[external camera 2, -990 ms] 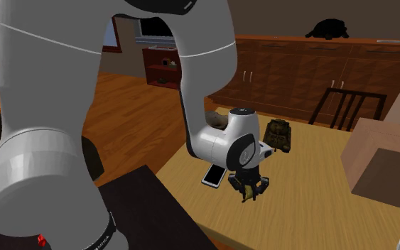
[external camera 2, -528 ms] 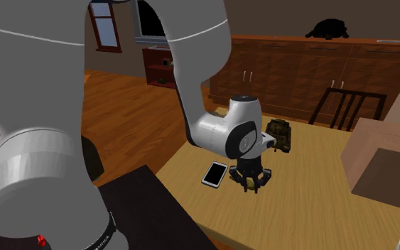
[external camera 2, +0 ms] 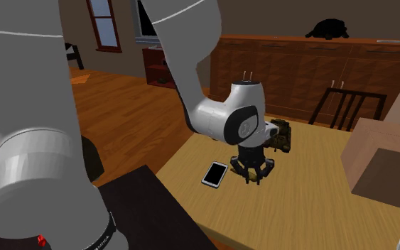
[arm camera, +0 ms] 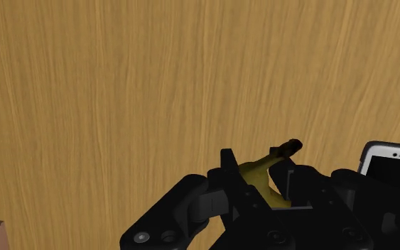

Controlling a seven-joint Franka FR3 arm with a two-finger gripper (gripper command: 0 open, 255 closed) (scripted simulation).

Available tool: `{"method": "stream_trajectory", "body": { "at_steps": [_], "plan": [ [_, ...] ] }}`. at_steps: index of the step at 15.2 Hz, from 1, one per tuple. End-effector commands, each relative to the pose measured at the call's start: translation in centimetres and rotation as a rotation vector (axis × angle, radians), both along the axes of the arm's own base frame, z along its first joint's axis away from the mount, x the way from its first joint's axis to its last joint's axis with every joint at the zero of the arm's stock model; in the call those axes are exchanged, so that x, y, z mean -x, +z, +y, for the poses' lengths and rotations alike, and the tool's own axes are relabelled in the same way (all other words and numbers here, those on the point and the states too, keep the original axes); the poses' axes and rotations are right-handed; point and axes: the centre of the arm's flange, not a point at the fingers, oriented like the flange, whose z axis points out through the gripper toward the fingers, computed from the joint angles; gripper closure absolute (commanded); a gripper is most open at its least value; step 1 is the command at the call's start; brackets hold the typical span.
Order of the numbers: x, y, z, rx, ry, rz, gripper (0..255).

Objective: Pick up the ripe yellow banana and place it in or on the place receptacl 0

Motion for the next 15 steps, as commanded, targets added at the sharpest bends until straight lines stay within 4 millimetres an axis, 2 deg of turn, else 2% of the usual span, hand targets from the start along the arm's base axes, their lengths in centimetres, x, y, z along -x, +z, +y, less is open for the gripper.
{"method": "stream_trajectory", "body": {
  "at_steps": [1, 15],
  "plan": [
    [0.0, 1.1, 0.0, 0.0, 0.0, 0.0, 255],
    [0.0, 8.5, 0.0, 0.0, 0.0, 0.0, 255]
  ]
}}
